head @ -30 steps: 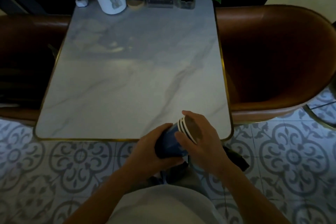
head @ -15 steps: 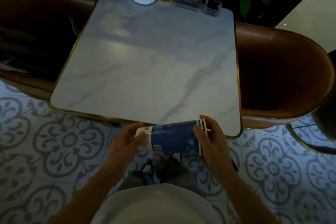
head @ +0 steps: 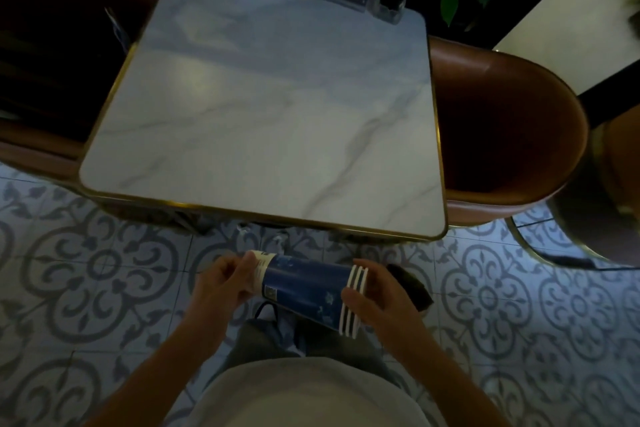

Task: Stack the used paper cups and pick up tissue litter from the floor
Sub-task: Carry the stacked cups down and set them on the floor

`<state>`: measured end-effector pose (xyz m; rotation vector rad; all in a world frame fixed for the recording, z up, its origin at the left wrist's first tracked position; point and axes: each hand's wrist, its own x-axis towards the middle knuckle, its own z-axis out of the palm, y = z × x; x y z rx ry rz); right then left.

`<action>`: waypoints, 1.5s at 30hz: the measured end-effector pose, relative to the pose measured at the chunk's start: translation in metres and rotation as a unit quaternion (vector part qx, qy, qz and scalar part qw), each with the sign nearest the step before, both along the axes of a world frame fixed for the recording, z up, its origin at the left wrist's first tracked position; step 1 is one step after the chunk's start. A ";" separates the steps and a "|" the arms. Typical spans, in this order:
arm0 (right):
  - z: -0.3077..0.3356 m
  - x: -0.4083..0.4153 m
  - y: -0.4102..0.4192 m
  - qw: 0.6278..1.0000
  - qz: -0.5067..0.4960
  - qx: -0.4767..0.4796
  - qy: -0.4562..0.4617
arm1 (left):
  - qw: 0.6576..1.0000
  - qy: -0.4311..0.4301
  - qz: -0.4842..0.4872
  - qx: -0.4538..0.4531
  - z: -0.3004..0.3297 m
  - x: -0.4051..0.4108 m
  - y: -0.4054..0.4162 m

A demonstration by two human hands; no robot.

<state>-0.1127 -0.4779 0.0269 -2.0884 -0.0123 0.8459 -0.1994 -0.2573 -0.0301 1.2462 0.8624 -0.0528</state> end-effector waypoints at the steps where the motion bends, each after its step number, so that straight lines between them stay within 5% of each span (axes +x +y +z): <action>1: 0.000 -0.002 -0.001 1.000 0.003 0.005 0.007 | 1.000 0.004 -0.002 0.005 -0.001 0.000 -0.001; 14: -0.022 0.007 -0.079 0.995 -0.070 0.048 0.056 | 0.995 0.078 -0.048 0.047 -0.010 0.045 -0.060; 27: -0.077 0.059 -0.261 0.964 -0.249 0.069 0.058 | 0.965 0.181 -0.153 0.115 -0.032 0.154 -0.245; 36: -0.168 0.092 -0.378 0.941 -0.325 0.033 0.090 | 0.923 0.224 -0.298 0.093 -0.120 0.202 -0.358; 45: -0.307 0.124 -0.432 0.925 -0.352 -0.016 0.143 | 0.891 0.278 -0.341 0.113 -0.265 0.256 -0.427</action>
